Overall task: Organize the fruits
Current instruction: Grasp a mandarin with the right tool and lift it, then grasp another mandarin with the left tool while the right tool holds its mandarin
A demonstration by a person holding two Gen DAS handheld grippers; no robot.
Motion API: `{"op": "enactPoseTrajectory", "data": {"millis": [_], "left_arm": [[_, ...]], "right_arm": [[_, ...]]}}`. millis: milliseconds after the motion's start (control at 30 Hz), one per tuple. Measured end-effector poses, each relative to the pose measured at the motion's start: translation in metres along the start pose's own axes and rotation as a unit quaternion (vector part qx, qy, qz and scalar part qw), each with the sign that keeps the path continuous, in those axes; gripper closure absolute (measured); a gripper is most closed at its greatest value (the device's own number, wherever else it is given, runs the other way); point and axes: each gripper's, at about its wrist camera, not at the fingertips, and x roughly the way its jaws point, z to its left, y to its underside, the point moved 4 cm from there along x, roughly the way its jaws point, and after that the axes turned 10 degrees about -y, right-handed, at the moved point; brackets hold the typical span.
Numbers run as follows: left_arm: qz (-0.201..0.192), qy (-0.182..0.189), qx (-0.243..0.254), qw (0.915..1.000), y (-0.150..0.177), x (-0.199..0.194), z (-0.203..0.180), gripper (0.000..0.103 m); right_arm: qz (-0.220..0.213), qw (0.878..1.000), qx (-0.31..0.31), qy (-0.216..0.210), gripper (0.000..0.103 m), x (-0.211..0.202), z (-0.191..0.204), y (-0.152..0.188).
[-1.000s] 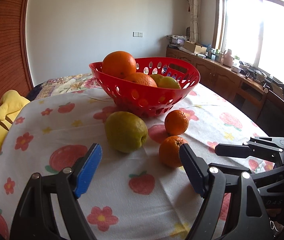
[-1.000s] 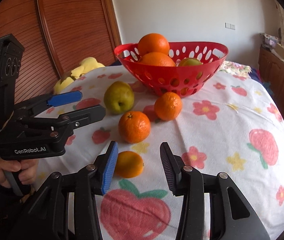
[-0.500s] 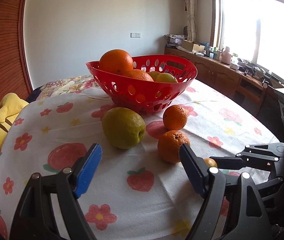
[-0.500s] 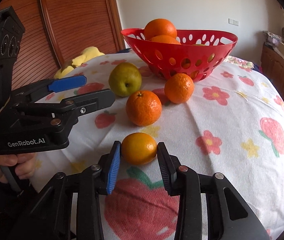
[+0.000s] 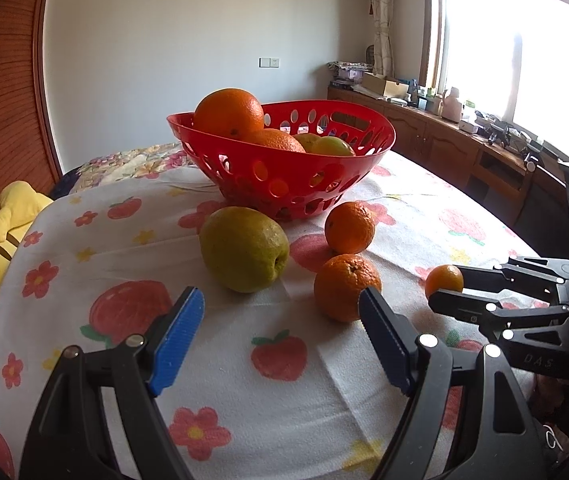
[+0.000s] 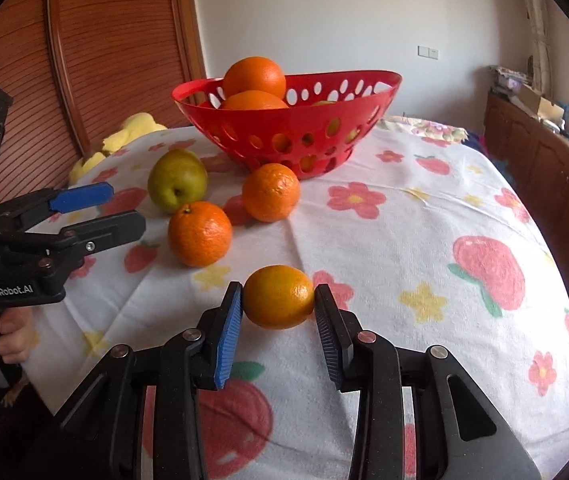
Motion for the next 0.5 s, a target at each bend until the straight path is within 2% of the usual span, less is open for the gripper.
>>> {"op": "enactPoseTrajectory", "data": {"millis": [67, 233, 300, 367, 433, 500], "left_arm": [[0.002, 0.002, 0.012, 0.9999, -0.001, 0.001, -0.006, 0.023], [0.034, 0.036, 0.039, 0.9980, -0.005, 0.009, -0.032, 0.023], [0.042, 0.032, 0.045, 0.9975, -0.007, 0.014, -0.040, 0.024], [0.051, 0.034, 0.047, 0.9970, -0.008, 0.019, -0.045, 0.029], [0.065, 0.041, 0.044, 0.9960, -0.009, 0.024, -0.048, 0.041], [0.074, 0.042, 0.041, 0.9955, -0.010, 0.027, -0.050, 0.044]], "right_arm": [[-0.010, 1.000, 0.010, -0.006, 0.067, -0.005, -0.003, -0.001], [-0.020, 0.999, 0.024, -0.011, 0.067, -0.009, -0.008, 0.000], [-0.024, 0.999, 0.027, -0.010, 0.067, -0.009, -0.009, 0.000], [-0.021, 0.999, 0.031, -0.004, 0.067, -0.007, -0.010, 0.000], [-0.023, 0.999, 0.028, -0.003, 0.067, -0.007, -0.009, -0.001], [-0.024, 0.999, 0.029, -0.001, 0.067, -0.008, -0.010, 0.000]]}}
